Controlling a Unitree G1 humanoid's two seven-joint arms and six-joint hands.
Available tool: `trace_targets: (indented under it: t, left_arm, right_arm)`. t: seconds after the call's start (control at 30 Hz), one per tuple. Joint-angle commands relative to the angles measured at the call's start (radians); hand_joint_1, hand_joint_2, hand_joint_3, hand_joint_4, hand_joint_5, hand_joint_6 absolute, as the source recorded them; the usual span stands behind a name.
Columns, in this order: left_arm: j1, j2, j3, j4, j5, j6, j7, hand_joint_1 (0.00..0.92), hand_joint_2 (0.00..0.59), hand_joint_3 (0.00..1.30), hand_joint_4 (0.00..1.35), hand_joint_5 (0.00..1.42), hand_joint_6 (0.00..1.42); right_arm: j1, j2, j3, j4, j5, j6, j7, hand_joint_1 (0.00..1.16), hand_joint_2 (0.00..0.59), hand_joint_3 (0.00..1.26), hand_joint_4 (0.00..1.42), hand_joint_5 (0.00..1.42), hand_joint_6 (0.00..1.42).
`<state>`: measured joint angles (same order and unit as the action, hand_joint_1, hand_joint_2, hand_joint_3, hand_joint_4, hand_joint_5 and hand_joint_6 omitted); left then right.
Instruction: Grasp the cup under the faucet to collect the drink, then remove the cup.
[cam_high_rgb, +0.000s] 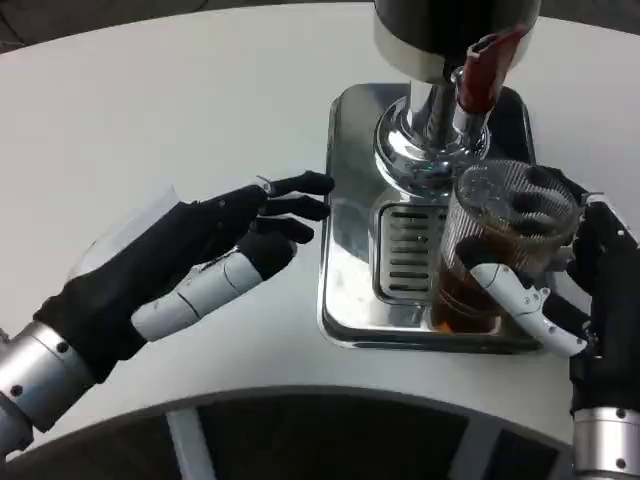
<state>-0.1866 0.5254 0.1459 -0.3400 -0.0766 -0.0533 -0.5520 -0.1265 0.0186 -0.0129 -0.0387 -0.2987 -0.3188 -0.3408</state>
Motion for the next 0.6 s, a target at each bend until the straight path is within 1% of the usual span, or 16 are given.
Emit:
trace_targets:
  t: [0.03, 0.2, 0.3, 0.43, 0.53, 0.6]
  left_arm:
    - [0.02, 0.017, 0.003, 0.01, 0.031, -0.025, 0.019, 0.0, 0.095, 0.22, 0.24, 0.29, 0.31]
    - [0.026, 0.032, -0.002, -0.001, 0.08, -0.034, 0.034, 0.0, 0.096, 0.22, 0.22, 0.26, 0.28]
    - [0.025, 0.05, -0.011, -0.011, 0.134, -0.045, 0.044, 0.0, 0.095, 0.2, 0.17, 0.2, 0.24]
    - [0.029, 0.066, -0.018, -0.019, 0.174, -0.053, 0.05, 0.0, 0.095, 0.16, 0.11, 0.15, 0.2]
    - [0.033, 0.073, -0.021, -0.026, 0.196, -0.054, 0.049, 0.0, 0.096, 0.12, 0.07, 0.12, 0.18]
    - [0.036, 0.073, -0.022, -0.03, 0.2, -0.051, 0.049, 0.0, 0.096, 0.12, 0.07, 0.11, 0.18]
  right_arm:
    - [0.02, 0.002, 0.004, -0.043, -0.002, -0.018, 0.002, 0.77, 0.208, 0.76, 0.89, 1.02, 0.84]
    - [0.045, 0.0, 0.018, -0.083, -0.012, -0.029, 0.02, 0.79, 0.2, 0.79, 0.91, 1.08, 0.92]
    - [0.078, -0.005, 0.029, -0.118, -0.019, -0.038, 0.034, 0.81, 0.19, 0.8, 0.93, 1.12, 0.98]
    - [0.118, -0.011, 0.037, -0.161, -0.02, -0.044, 0.052, 0.83, 0.178, 0.82, 0.96, 1.16, 1.05]
    - [0.144, -0.016, 0.038, -0.187, -0.015, -0.044, 0.067, 0.85, 0.178, 0.83, 0.97, 1.19, 1.07]
    - [0.161, -0.017, 0.038, -0.204, -0.012, -0.044, 0.075, 0.85, 0.178, 0.84, 0.98, 1.2, 1.08]
